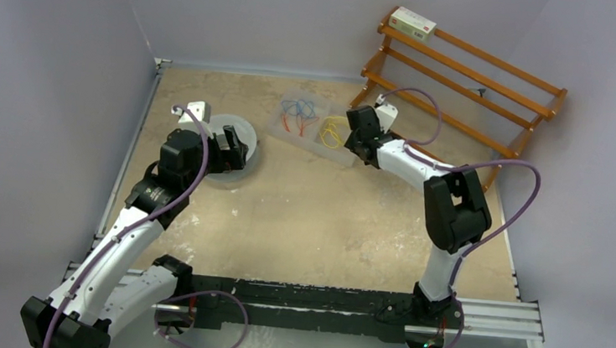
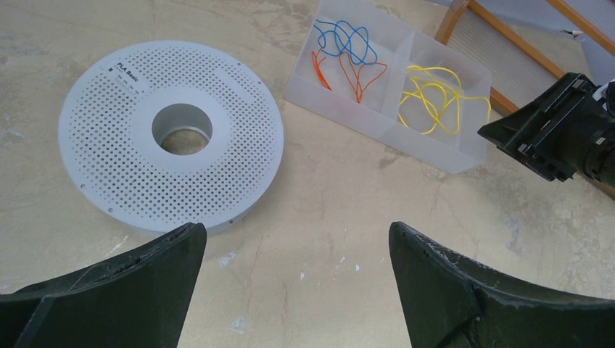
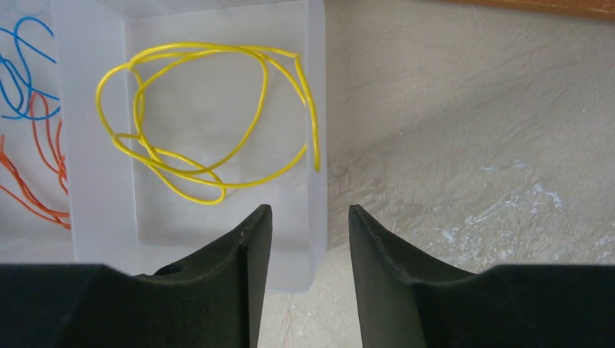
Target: Wrap the cables
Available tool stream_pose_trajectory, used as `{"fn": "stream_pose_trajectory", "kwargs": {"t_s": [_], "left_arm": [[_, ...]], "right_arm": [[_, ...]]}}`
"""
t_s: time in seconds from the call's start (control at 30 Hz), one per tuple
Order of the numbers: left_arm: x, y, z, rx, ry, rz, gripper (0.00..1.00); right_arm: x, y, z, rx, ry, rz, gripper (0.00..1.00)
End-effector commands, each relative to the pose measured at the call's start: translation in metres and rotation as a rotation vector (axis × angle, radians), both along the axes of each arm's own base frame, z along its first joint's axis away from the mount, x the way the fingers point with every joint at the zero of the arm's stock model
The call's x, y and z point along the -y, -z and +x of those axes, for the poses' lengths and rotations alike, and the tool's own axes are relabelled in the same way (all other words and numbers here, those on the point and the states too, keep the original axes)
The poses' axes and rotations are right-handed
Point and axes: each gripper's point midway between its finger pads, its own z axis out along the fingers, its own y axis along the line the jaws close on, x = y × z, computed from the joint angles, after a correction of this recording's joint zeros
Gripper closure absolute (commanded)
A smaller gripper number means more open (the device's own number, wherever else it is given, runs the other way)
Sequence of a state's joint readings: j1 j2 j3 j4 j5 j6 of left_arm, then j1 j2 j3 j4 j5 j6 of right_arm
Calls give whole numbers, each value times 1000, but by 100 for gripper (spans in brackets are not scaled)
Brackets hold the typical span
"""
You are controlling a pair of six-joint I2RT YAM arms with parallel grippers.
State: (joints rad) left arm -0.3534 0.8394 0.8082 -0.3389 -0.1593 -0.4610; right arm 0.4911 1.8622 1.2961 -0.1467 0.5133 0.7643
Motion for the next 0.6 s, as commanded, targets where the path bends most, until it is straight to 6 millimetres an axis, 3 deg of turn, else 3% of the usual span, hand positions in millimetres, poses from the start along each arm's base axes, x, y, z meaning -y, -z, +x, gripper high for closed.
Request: {"fn": "stream_pose_trajectory", "kwargs": {"t_s": [0.0, 0.1, 0.43, 0.57], "left_arm": [[0, -23, 5, 64, -8, -36, 4], [0, -23, 5, 65, -6, -36, 4], [0, -23, 4, 65, -6, -35, 4], [0, -24, 4, 66, -8, -36, 4]], "right_arm": [[-3, -2, 5, 24, -9, 23, 57], [-6, 1, 7, 19, -20, 31, 64], [-7, 16, 6, -15, -27, 19, 71], [-4, 15, 3, -13, -23, 16, 92]]}}
